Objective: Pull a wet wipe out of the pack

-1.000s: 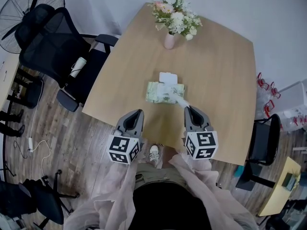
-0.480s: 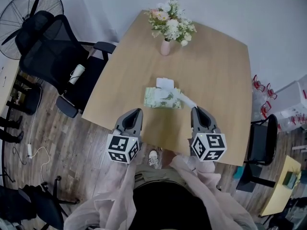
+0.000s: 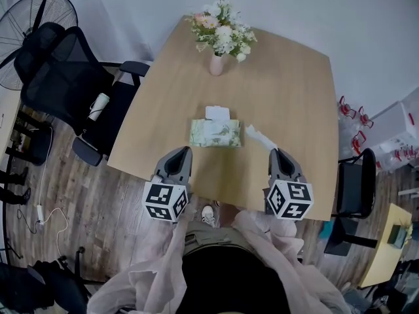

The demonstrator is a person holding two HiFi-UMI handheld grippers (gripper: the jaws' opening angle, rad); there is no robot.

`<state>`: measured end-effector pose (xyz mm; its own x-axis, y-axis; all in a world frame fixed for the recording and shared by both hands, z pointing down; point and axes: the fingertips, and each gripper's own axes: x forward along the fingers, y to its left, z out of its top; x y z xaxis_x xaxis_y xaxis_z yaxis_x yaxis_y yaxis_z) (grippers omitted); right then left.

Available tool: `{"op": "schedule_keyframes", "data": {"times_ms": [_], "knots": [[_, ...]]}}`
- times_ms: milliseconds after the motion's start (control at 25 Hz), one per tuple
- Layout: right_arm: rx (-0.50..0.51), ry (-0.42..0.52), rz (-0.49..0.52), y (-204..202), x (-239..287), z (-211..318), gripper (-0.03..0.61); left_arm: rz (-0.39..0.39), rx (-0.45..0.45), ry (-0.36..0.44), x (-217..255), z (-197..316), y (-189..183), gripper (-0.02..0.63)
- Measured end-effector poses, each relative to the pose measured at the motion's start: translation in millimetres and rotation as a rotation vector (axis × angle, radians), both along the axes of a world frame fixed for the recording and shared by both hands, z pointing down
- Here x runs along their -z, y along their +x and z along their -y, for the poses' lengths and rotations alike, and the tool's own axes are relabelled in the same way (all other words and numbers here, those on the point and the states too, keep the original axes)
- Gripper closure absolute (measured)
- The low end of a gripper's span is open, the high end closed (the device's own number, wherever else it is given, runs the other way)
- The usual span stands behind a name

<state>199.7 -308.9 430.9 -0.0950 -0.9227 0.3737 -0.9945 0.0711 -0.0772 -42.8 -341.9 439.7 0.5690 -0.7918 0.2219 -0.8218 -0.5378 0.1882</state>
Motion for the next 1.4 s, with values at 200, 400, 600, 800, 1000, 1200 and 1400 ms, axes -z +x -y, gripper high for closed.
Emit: {"op": "schedule_keyframes", "data": {"times_ms": [200,400,600,800,1000,1200,1400], "knots": [[-0.039,-0.015,-0.01,14.5,-9.8,-4.6,0.563,0.0,-0.004,0.0,-0.4,4.2,4.0,0.603],[-0.079,-0.01,-0.025,25.1,-15.1,-4.8,0.563,0.0,0.0,-0.005,-2.7,7.8,4.9,0.603],[-0.064,-0.009,-0.012,22.2,-16.8,-2.1,0.563,-0.002,-0.002,-0.005,-3.4,9.7,5.1,0.603],[-0.022,-0.004,-0.009,9.7,-13.4,2.9,0.563,-0.004,-0.019,-0.001,-1.3,11.7,10.2,0.603],[0.005,-0.008,-0.017,1.6,-14.5,5.3,0.563,0.0,-0.023,-0.002,-1.9,12.9,12.6,0.603],[0.02,-0.011,-0.015,-1.5,-15.3,7.4,0.563,0.005,-0.02,-0.008,-3.7,12.9,11.9,0.603],[0.026,-0.019,-0.009,-3.6,-18.9,8.2,0.563,0.009,-0.016,-0.011,-5.1,13.0,10.3,0.603]]}}
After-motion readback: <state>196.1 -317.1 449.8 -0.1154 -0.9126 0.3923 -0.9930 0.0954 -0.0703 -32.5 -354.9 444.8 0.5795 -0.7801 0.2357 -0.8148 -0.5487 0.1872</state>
